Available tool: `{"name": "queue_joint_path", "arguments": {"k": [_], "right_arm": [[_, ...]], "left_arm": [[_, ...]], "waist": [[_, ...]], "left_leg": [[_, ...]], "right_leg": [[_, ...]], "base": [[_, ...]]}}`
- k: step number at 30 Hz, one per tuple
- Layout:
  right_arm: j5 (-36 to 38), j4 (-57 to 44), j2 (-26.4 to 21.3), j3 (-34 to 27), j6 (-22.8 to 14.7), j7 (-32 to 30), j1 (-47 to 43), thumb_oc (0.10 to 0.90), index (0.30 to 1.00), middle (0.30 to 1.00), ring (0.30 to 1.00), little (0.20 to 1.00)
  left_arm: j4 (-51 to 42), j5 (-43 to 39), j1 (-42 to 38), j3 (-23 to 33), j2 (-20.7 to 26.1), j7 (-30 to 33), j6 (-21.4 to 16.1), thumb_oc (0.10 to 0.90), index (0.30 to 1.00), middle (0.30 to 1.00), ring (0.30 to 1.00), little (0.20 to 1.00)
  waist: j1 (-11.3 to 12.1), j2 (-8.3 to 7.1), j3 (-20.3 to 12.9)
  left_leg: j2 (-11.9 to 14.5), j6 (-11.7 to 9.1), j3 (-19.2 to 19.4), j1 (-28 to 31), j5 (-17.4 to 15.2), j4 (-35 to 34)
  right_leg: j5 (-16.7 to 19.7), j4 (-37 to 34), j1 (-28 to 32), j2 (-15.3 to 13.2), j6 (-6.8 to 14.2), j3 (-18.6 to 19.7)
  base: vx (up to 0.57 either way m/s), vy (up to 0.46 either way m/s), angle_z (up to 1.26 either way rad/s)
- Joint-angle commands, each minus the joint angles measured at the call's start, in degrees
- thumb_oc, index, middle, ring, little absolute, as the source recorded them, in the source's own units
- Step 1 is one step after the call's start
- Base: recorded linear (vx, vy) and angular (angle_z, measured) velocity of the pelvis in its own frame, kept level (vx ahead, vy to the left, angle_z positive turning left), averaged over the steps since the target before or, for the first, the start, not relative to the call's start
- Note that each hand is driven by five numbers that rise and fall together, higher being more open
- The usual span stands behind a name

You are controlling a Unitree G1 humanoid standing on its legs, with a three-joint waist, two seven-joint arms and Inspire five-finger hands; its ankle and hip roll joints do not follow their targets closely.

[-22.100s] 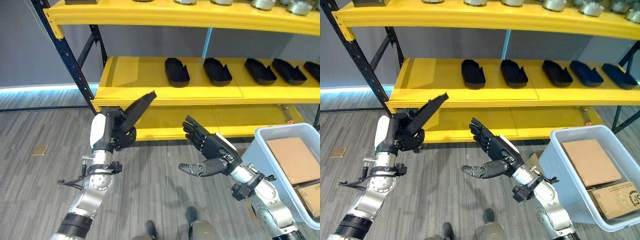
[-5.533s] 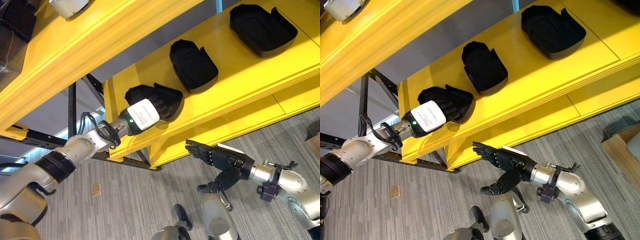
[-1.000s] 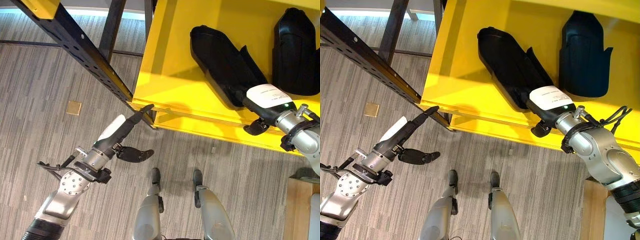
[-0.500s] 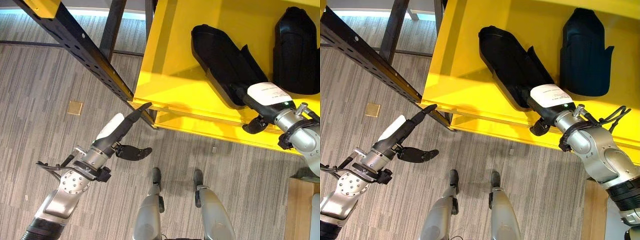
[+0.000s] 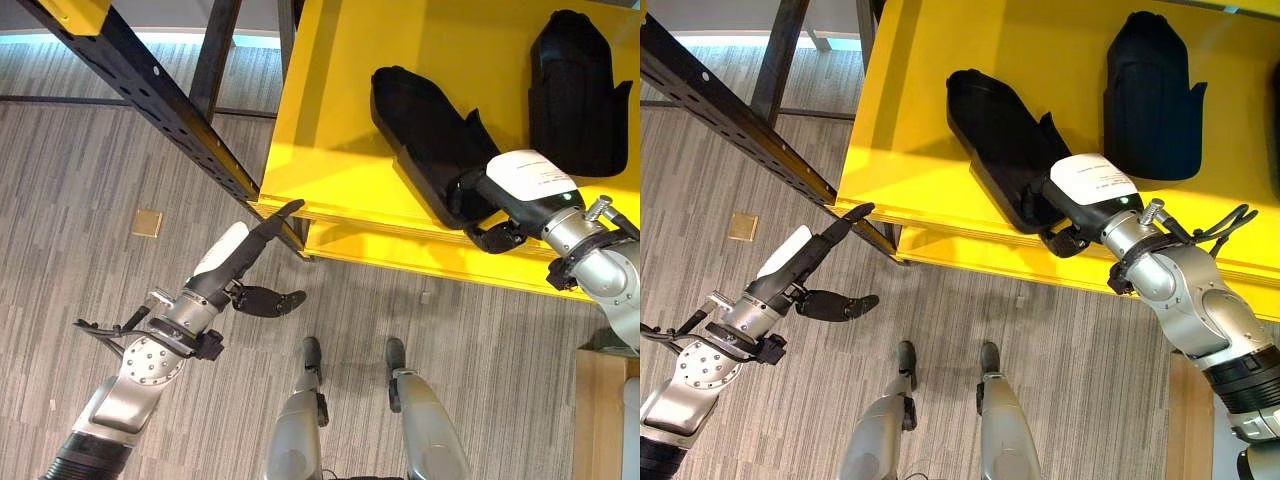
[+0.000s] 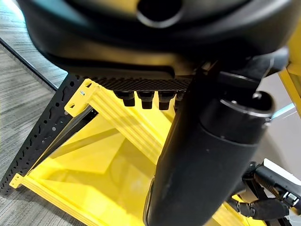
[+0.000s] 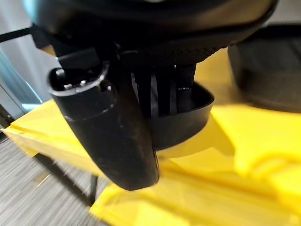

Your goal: Move parts from the plastic box to the shelf.

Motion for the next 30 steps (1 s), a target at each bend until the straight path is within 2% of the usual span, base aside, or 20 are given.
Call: {"name": "queue_joint_path", "arguments": {"k": [1, 16, 24, 25, 28, 30], "right_arm": [[-0.5, 0.8, -1.5, -0.8, -1.3, -1.8, -4.7, 0.400, 0.300, 0.300, 0.300, 0.300], [2.1, 0.4, 0.7, -0.6, -1.6, -5.1, -4.4, 0.400, 0.300, 0.300, 0.300, 0.300], [6.8, 1.6, 6.5, 0.0, 2.3, -9.6, -7.1, 0.400, 0.300, 0.300, 0.300, 0.300], [6.8, 1.7, 6.5, 0.1, 2.3, -9.7, -7.2, 0.400, 0.300, 0.300, 0.300, 0.300], [5.3, 2.9, 11.5, 1.1, 3.2, -10.3, -10.2, 0.400, 0.300, 0.300, 0.300, 0.300], [4.7, 3.1, 12.7, 1.7, 3.7, -10.0, -11.3, 0.400, 0.300, 0.300, 0.300, 0.300]], "left_arm": [[-3.5, -1.9, -0.9, 1.5, 1.0, 3.3, -4.0, 0.900, 1.000, 1.000, 1.000, 1.000], [-3.9, -2.5, -0.3, 2.0, 0.8, 3.3, -4.2, 0.900, 1.000, 1.000, 1.000, 1.000], [-4.7, -2.6, 0.0, 1.6, -0.1, 2.7, -3.7, 0.900, 1.000, 1.000, 1.000, 1.000], [-4.7, -2.6, 0.0, 1.6, -0.1, 2.7, -3.7, 0.900, 1.000, 1.000, 1.000, 1.000], [-5.1, -2.3, -0.3, 0.5, -1.0, 2.1, -3.4, 0.900, 1.000, 1.000, 1.000, 1.000], [-5.1, -2.7, -0.5, 0.1, -1.3, 1.9, -3.4, 0.900, 1.000, 1.000, 1.000, 1.000]], "waist": [[0.6, -2.20, -2.0], [1.0, -1.72, -2.4], [1.7, -0.98, -2.9], [1.7, -1.01, -2.9], [2.4, -0.36, -3.4], [2.7, -0.13, -3.5]], "left_leg": [[0.2, 1.1, 0.3, -1.7, -5.0, 2.0], [-0.2, 1.2, 0.3, -1.1, -5.1, 1.7], [-0.8, 1.4, -0.2, -0.7, -5.3, 1.8], [-0.8, 1.4, -0.2, -0.7, -5.3, 1.8], [-1.2, 1.5, -0.7, -0.3, -5.4, 1.7], [-1.3, 1.4, -0.8, -0.2, -5.4, 1.6]], "right_leg": [[-5.7, -1.3, 5.6, -1.2, -0.7, -4.0], [-5.6, -2.0, 6.4, -1.5, -0.7, -4.2], [-5.6, -2.0, 7.1, -1.6, -0.9, -4.3], [-5.6, -2.0, 7.1, -1.6, -0.9, -4.3], [-5.7, -2.1, 7.6, -1.8, -1.0, -4.4], [-5.8, -2.1, 7.8, -1.8, -1.0, -4.4]], "base": [[0.00, 0.000, 0.00], [0.00, 0.000, 0.00], [0.00, 0.000, 0.00], [0.00, 0.000, 0.00], [0.01, 0.004, -0.01], [0.01, 0.006, -0.02]]}}
